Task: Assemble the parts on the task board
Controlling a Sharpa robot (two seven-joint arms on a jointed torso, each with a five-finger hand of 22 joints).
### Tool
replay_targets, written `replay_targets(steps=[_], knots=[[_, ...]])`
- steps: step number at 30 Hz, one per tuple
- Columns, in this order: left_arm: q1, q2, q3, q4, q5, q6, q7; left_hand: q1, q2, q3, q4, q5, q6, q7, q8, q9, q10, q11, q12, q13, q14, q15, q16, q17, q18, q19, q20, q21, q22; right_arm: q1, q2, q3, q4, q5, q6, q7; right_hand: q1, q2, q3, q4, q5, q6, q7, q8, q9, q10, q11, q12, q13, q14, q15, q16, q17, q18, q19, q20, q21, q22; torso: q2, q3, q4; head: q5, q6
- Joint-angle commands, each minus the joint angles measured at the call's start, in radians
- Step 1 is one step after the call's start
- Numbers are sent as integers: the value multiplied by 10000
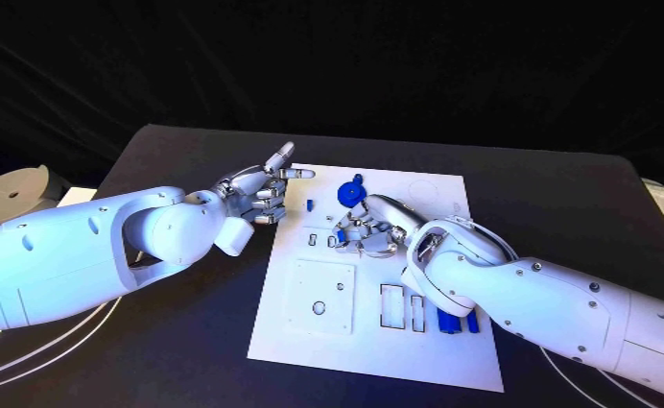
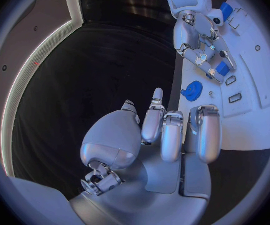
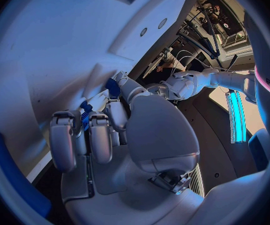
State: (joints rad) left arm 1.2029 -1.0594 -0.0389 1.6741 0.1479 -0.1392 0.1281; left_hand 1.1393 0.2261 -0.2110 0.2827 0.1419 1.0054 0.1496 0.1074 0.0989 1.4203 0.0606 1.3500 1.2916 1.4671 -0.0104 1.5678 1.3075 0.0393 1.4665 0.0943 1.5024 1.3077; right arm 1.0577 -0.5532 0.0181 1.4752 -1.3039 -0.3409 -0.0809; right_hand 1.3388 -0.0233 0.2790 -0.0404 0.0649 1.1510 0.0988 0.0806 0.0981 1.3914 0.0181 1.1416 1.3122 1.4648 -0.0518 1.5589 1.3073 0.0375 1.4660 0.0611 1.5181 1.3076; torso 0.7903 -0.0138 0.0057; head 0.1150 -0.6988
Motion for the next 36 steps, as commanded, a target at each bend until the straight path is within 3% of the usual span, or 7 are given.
replay_targets(steps=[1, 16, 23, 27, 33, 36], knots=[[11, 21, 8, 5, 27, 110, 5, 113, -16, -16, -58, 39, -75, -23, -61, -9, -28, 35, -49, -13, 1037, 61, 30, 2633, -52, 320, 74, 9, 1066, -49, -34, -41, -67, -142, 424, -215, 54, 91, 34, -50, -68, 60, 14, 55, 10, -113, -9, -159, -354, 1029, 21, 38, 2500, -71, 329, -26, -75, 1309, 0, -3, 3, 1, -6], [11, 56, 7, -35, 27, 116, -19, 113, -16, -16, -58, 39, -75, -23, -61, -9, -28, 35, -49, -13, 1037, 61, 30, 2633, -52, 320, 74, 9, 1066, -52, -59, -61, -177, -361, 884, -519, 31, 46, 51, -110, -126, -29, 60, 13, -32, -448, 28, -779, -750, 1007, 49, -16, 2413, -37, 241, -3, -149, 1157, 6, 8, -18, 22, -105], [11, 77, 7, -46, 27, 122, -26, 113, -16, -16, -58, 39, -75, -23, -61, -9, -28, 35, -49, -13, 1037, 61, 30, 2633, -52, 320, 74, 9, 1066, -61, -89, -67, -145, -277, 707, -364, 58, 79, 91, -141, -126, -16, 58, 23, -40, -612, 28, -1139, -990, 1006, 54, -16, 2414, -35, 237, 5, -153, 1153, -10, -3, -5, 1, -100], [11, 80, 7, -50, 27, 121, -31, 113, -16, -16, -58, 39, -75, -23, -61, -9, -28, 35, -49, -13, 1037, 61, 30, 2633, -52, 320, 74, 9, 1066, -68, -96, -67, -94, -178, 560, -223, 34, 117, 177, -190, -119, 6, 48, 41, -68, -1052, 29, -2406, -1901, 1006, 54, -16, 2417, -29, 222, 11, -170, 1129, -9, -7, 8, -14, -85], [11, 82, 7, -53, 27, 122, -37, 126, -14, -13, -61, 40, -82, -18, -63, -12, -32, 40, -52, -15, 1037, 67, 30, 2633, -51, 319, 81, 9, 1065, -77, -124, -68, 13, 90, 235, 123, -56, 94, 390, -266, -122, -17, 70, 31, -135, -2052, 30, -5707, -4376, 980, 59, -80, 2322, -9, 176, 12, -222, 1045, -12, -13, 16, -1, -63], [10, 82, 7, -56, 27, 121, -41, 126, -14, -13, -61, 40, -82, -18, -63, -12, -32, 40, -52, -15, 1037, 67, 30, 2633, -51, 319, 81, 9, 1065, -81, -160, -68, 120, 204, 94, 305, -102, 33, 528, -313, -123, -15, 72, 30, -161, -1881, 39, -6331, -5023, 965, 78, -122, 2262, 2, 151, 21, -251, 999, -10, -14, 11, 3, -53]])
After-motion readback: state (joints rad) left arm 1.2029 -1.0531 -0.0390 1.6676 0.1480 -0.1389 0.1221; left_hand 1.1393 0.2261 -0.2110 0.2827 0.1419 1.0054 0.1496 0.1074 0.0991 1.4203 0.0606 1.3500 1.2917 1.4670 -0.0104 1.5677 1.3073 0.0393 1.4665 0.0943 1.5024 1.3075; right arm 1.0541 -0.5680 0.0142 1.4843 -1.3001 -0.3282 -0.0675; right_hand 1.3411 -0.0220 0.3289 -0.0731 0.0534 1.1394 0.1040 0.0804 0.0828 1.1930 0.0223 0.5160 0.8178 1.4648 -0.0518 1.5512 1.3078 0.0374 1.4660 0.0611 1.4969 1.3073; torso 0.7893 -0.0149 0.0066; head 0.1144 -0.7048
